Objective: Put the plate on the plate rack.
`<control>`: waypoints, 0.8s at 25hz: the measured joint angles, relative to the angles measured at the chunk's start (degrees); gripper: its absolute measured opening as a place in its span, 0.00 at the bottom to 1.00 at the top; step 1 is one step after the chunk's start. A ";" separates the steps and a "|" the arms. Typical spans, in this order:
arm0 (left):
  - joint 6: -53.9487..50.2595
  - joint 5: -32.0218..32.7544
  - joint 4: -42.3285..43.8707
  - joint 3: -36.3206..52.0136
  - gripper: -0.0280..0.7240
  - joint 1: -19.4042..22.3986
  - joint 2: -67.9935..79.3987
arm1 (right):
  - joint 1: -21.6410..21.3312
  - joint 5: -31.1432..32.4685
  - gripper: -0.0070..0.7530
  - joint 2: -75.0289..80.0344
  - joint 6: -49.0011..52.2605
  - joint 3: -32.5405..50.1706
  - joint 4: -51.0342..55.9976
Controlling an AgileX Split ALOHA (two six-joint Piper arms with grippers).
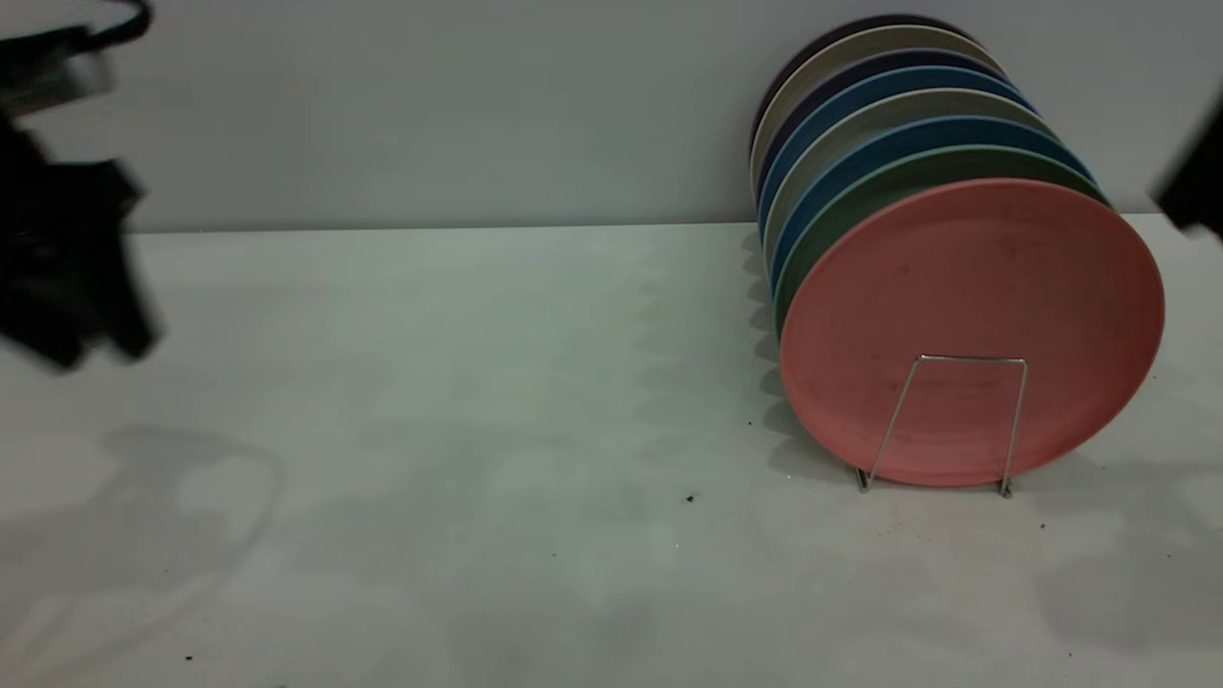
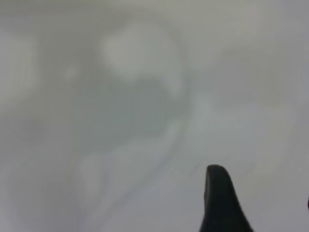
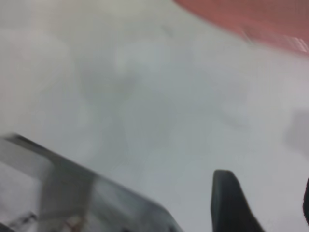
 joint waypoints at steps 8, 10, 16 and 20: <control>-10.64 11.42 11.93 0.06 0.65 0.00 -20.23 | 0.00 8.06 0.51 -14.91 11.99 0.36 -17.65; -9.04 12.12 9.80 0.60 0.65 0.00 -26.78 | 0.00 9.50 0.51 -20.72 12.18 1.89 -17.75; -5.69 14.35 4.35 5.71 0.65 0.00 -43.95 | 0.00 12.02 0.51 -40.09 12.80 9.61 -17.48; -5.34 16.60 3.43 10.09 0.65 0.00 -52.67 | 0.00 12.40 0.51 -51.97 13.04 13.76 -16.29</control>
